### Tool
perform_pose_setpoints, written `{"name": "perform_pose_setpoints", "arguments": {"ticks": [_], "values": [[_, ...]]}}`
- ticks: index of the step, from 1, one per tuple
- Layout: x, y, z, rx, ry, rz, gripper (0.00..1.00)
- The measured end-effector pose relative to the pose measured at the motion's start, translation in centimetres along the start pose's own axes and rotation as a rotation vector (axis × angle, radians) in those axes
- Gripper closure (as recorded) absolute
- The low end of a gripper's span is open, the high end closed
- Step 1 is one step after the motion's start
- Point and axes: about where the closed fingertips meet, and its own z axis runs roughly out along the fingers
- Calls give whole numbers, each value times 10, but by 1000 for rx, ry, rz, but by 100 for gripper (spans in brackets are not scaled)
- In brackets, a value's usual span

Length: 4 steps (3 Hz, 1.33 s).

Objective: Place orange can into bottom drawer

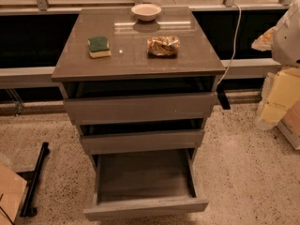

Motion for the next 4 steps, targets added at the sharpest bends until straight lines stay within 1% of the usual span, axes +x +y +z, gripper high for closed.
{"name": "perform_pose_setpoints", "arguments": {"ticks": [1, 2, 3, 4], "values": [[-3, -3, 1, 3, -6, -6, 0], [-23, -20, 6, 17, -45, -41, 0], [-54, -55, 18, 32, -106, -79, 0], [-87, -104, 30, 57, -163, -122, 0]]}}
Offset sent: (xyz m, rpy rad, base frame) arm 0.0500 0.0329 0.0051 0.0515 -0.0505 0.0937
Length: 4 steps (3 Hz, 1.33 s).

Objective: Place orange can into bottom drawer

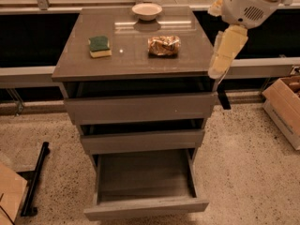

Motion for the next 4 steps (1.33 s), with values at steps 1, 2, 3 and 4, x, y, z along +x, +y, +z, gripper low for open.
{"name": "perform_pose_setpoints", "arguments": {"ticks": [1, 2, 3, 4], "values": [[-36, -64, 24, 26, -54, -60, 0], [-37, -68, 8, 59, -68, -55, 0], [-37, -64, 22, 30, -64, 4, 0], [-47, -87, 66, 7, -136, 156, 0]]}}
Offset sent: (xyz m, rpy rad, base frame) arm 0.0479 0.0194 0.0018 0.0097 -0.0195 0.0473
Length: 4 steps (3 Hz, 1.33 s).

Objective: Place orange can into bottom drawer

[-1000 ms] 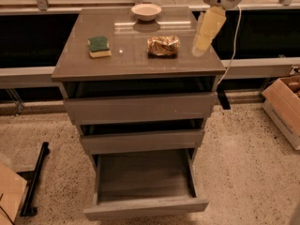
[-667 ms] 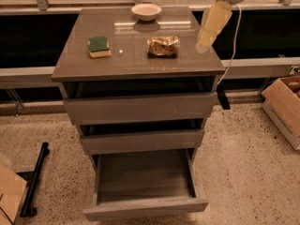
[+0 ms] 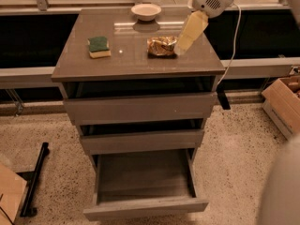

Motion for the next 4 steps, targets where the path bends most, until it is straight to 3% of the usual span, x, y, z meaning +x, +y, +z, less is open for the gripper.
{"name": "perform_pose_setpoints", "arguments": {"ticks": [2, 4], "values": [[-6, -47, 101, -67, -61, 130, 0], [-1, -76, 184, -92, -88, 145, 0]]}}
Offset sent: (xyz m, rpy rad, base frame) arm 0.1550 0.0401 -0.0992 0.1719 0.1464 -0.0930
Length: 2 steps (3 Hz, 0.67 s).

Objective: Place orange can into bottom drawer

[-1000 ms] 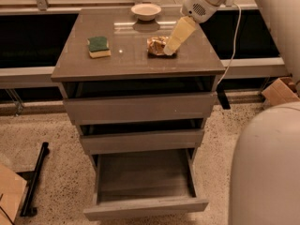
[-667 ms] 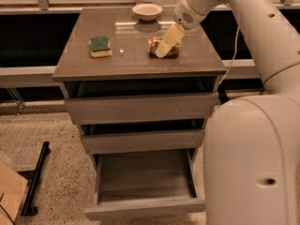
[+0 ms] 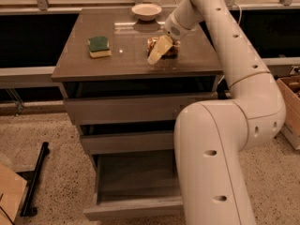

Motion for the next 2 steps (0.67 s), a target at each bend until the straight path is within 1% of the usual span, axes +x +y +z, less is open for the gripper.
{"name": "perform_pose_setpoints", "arguments": {"ticks": [1, 2], "values": [[17, -4, 24, -20, 29, 14, 0], [15, -5, 21, -21, 31, 15, 17]]}}
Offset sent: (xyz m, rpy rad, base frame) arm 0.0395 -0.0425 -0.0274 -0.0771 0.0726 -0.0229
